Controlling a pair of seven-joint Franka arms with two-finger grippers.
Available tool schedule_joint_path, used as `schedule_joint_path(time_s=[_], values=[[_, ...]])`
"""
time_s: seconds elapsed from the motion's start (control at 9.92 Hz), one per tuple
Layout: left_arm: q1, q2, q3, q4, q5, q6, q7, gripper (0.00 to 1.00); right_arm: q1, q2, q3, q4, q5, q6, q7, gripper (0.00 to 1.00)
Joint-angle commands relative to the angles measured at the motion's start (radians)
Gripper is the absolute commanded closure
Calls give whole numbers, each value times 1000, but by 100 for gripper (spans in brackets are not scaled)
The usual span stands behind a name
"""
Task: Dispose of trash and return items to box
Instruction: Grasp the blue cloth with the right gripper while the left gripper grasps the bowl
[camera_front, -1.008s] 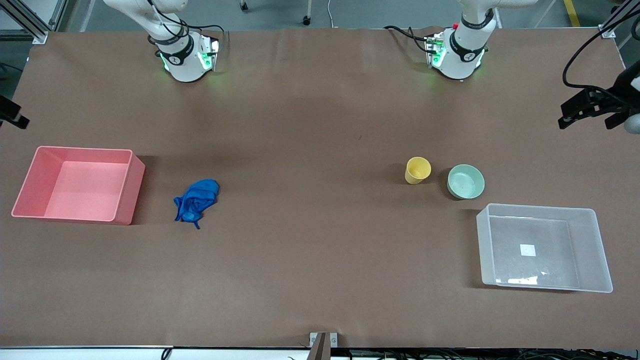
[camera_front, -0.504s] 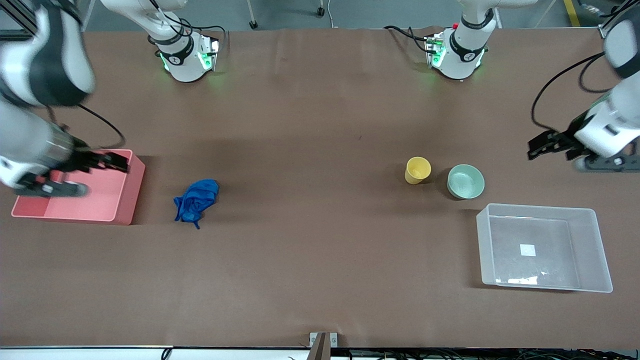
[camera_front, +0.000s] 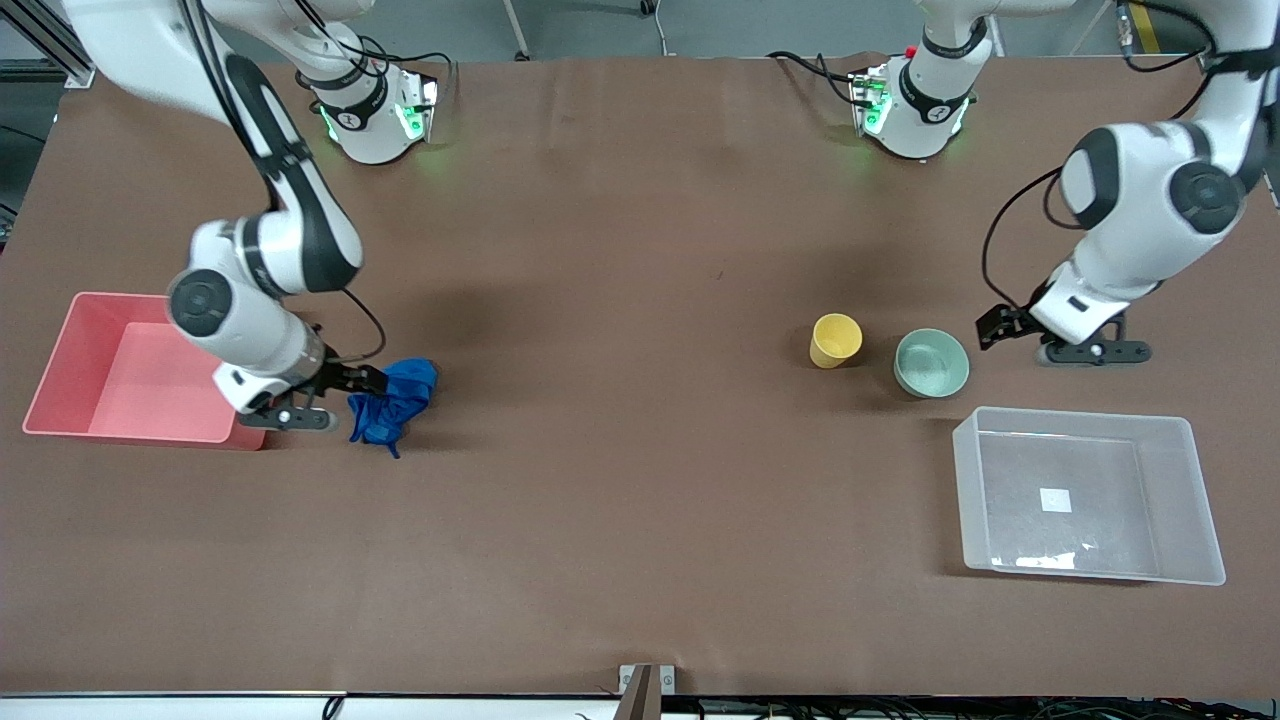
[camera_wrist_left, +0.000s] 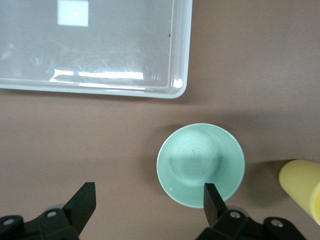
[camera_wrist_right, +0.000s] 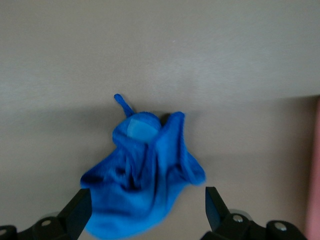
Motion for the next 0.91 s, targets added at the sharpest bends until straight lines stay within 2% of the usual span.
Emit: schedule_joint_path(time_s=[0.0, 0.1, 0.3, 0.4, 0.5, 0.61, 0.71, 0.81], values=[[-9, 125, 4, -17, 4, 98, -2, 9, 5, 71, 2, -20, 0, 133, 31, 0], [-10, 173, 2, -17, 4, 147, -3, 16, 7, 89, 2, -18, 0, 158, 31, 0], [-10, 217, 2, -17, 4, 166, -4, 29, 8, 123, 2, -32, 0, 224, 28, 0], [-10, 221, 2, -27, 2, 169, -6, 61, 7, 116, 2, -46, -1, 212, 24, 9], [-7, 224, 2, -35, 2, 178, -4, 76, 7, 111, 3, -45, -1, 169, 24, 34], [-7, 240, 2, -35, 2, 186, -6, 76, 5, 111, 3, -37, -1, 151, 29, 67], [-9, 251, 2, -35, 2, 203, -6, 76, 4, 110, 3, -29, -1, 150, 29, 86], [-9, 260, 1, -37, 1, 212, -7, 76, 4, 102, 3, -17, 0, 144, 52, 99]])
